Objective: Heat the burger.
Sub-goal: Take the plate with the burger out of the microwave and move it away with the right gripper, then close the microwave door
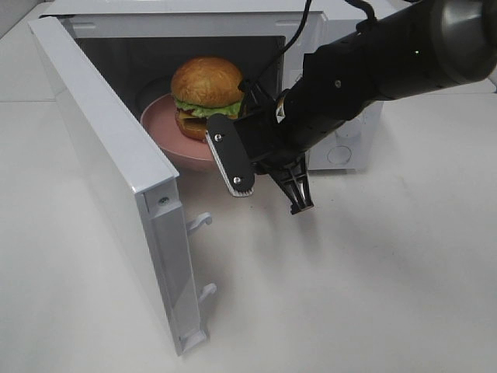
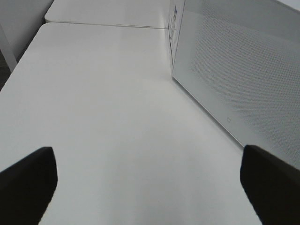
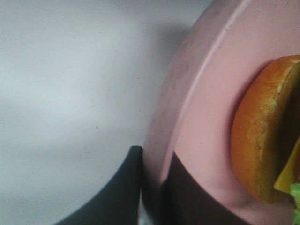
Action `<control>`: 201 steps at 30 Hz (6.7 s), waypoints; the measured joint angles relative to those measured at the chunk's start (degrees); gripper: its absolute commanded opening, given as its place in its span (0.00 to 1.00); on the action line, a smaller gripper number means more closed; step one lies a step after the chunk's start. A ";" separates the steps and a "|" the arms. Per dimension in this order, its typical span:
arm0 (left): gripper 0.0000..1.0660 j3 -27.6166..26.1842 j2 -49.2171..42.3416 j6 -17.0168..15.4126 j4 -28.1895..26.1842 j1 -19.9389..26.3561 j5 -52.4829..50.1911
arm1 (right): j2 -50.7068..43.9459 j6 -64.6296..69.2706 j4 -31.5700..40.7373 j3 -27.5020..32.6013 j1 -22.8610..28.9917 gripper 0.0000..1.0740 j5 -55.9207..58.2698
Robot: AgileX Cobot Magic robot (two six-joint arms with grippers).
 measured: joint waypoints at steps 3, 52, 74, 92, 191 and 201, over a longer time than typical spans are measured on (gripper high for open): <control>0.92 0.00 0.00 0.00 0.00 0.00 0.00 | -0.69 -0.34 0.00 0.74 0.00 0.00 0.00; 0.92 0.00 0.00 0.00 0.00 0.00 0.00 | -47.56 1.32 -0.86 37.59 -0.57 0.00 12.43; 0.92 0.00 0.00 0.00 0.00 0.00 0.00 | -63.43 24.81 -11.40 40.34 -0.57 0.00 29.28; 0.92 0.00 0.00 0.00 0.00 0.00 0.00 | -63.43 51.51 -25.04 40.34 -0.57 0.00 35.52; 0.92 0.00 0.00 0.00 0.00 0.00 0.00 | -37.30 93.51 -10.71 20.63 -10.66 0.77 36.33; 0.92 0.00 0.00 0.00 0.00 0.00 0.00 | -52.31 85.71 -1.72 20.63 -10.66 0.71 42.97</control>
